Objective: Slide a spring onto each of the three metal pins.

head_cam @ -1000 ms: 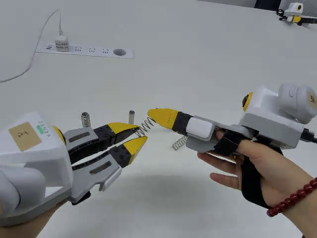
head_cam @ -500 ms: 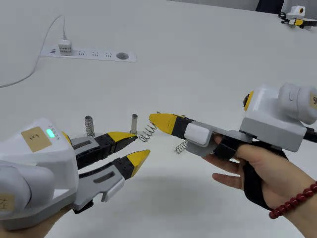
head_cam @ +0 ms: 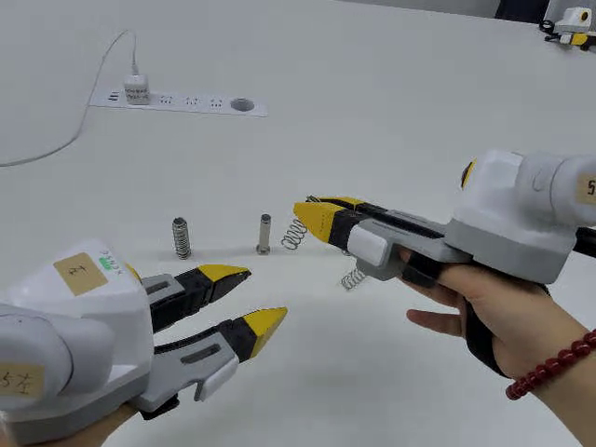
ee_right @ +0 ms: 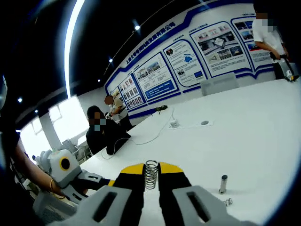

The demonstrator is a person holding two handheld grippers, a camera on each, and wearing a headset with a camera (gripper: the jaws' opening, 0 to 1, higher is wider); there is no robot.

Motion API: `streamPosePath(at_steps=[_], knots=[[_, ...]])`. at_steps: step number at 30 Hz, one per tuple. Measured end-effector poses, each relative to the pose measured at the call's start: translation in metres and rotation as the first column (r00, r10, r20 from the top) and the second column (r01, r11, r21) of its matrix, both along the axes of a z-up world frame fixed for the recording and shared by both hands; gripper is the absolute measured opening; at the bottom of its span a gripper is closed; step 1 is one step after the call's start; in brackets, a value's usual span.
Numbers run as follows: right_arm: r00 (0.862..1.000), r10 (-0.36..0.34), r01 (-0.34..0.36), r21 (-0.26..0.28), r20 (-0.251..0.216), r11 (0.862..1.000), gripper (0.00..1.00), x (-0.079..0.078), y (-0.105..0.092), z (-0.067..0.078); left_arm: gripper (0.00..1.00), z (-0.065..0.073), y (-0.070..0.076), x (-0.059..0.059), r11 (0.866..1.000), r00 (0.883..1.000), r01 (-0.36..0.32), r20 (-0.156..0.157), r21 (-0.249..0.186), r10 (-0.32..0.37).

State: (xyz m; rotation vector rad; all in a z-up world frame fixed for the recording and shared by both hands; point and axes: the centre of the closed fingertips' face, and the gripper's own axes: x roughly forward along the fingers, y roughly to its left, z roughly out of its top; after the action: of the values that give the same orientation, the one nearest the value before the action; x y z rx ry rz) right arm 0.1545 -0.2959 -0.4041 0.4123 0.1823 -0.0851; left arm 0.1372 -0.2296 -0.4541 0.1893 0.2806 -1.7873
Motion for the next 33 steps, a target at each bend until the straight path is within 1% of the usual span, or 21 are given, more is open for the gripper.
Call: streamPosePath(at_steps=[3, 5, 8, 10, 12, 15, 19, 23, 28, 31, 33], knots=[[1.0, -0.001, 0.002, -0.03, 0.003, 1.0, 0.11, 0.005, -0.004, -0.001, 0.34, -0.004, 0.002, 0.001, 1.0, 1.0, -0.007, 0.002, 0.014, 0.007], [1.0, -0.004, 0.004, -0.051, 0.006, 0.999, 0.11, 0.008, -0.008, -0.002, 0.36, -0.005, 0.003, 0.001, 1.0, 1.0, -0.014, -0.004, 0.021, 0.014], [1.0, -0.005, 0.005, -0.08, 0.005, 0.997, 0.11, 0.013, -0.012, -0.003, 0.4, -0.006, 0.003, 0.003, 0.999, 1.0, -0.027, -0.01, 0.019, 0.027], [1.0, -0.006, 0.007, -0.096, 0.004, 0.995, 0.11, 0.017, -0.014, -0.003, 0.41, -0.007, 0.003, 0.003, 0.999, 0.999, -0.031, -0.01, 0.021, 0.031], [1.0, -0.01, 0.01, -0.123, 0.003, 0.992, 0.11, 0.021, -0.017, -0.003, 0.43, -0.008, 0.003, 0.005, 0.999, 0.999, -0.036, -0.005, 0.023, 0.037], [1.0, -0.015, 0.015, -0.141, -0.002, 0.99, 0.11, 0.026, -0.02, -0.005, 0.46, -0.009, 0.003, 0.006, 0.999, 0.999, -0.044, -0.011, 0.026, 0.045], [1.0, -0.02, 0.017, -0.171, -0.015, 0.985, 0.11, 0.034, -0.022, -0.01, 0.49, -0.01, 0.004, 0.009, 0.998, 0.999, -0.054, -0.009, 0.029, 0.054], [1.0, -0.015, 0.01, -0.187, -0.027, 0.982, 0.11, 0.041, -0.023, -0.015, 0.52, -0.012, 0.005, 0.011, 0.997, 0.998, -0.066, -0.009, 0.032, 0.066], [0.999, -0.014, 0.001, -0.239, -0.051, 0.971, 0.11, 0.048, -0.025, -0.022, 0.56, -0.013, 0.006, 0.013, 0.997, 0.997, -0.074, -0.013, 0.033, 0.075], [0.997, -0.02, -0.001, -0.28, -0.073, 0.96, 0.11, 0.051, -0.027, -0.027, 0.57, -0.013, 0.006, 0.015, 0.996, 0.997, -0.08, -0.014, 0.033, 0.081], [0.997, -0.019, -0.005, -0.288, -0.079, 0.958, 0.11, 0.053, -0.027, -0.029, 0.57, -0.013, 0.006, 0.016, 0.996, 0.996, -0.085, -0.013, 0.03, 0.086]])
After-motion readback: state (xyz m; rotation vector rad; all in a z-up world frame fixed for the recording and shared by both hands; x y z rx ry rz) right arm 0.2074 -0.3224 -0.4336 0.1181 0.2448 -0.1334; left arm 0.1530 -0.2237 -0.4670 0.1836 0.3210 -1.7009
